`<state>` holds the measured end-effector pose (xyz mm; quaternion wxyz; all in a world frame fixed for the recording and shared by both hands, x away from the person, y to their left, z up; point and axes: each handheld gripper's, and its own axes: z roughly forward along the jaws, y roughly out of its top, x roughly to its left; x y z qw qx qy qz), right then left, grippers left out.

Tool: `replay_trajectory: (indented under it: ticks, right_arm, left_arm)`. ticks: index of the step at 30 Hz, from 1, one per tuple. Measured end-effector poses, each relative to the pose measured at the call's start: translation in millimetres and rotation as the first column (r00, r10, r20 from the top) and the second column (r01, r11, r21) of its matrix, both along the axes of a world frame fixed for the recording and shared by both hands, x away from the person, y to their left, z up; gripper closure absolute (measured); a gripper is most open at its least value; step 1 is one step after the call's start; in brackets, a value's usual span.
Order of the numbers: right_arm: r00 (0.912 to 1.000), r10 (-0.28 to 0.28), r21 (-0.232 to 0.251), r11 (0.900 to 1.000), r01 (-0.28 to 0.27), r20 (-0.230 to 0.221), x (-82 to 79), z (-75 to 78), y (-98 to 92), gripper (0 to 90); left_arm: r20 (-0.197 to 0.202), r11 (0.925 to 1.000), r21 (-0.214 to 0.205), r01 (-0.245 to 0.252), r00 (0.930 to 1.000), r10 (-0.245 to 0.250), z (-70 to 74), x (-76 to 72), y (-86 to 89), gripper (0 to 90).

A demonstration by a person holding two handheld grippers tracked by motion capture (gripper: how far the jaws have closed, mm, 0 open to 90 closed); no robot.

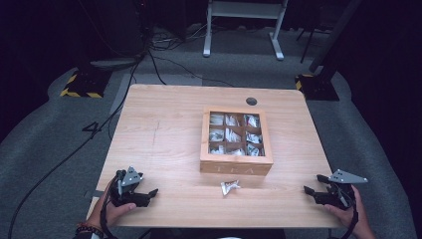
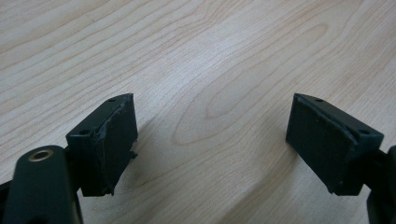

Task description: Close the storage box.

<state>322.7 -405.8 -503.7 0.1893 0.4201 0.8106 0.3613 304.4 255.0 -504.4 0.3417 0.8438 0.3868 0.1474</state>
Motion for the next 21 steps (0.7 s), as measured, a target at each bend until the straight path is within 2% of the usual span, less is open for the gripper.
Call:
replay_trajectory:
  ticks: [21]
  right_arm:
    - [0.9999, -0.016, 0.005, 0.9999, 0.016, -0.001, 1.2, -0.1, -0.1, 24.0]
  left_arm:
    - [0.002, 1.0, 0.002, 0.0, 1.0, 0.0, 0.1, -0.1, 0.5, 16.9]
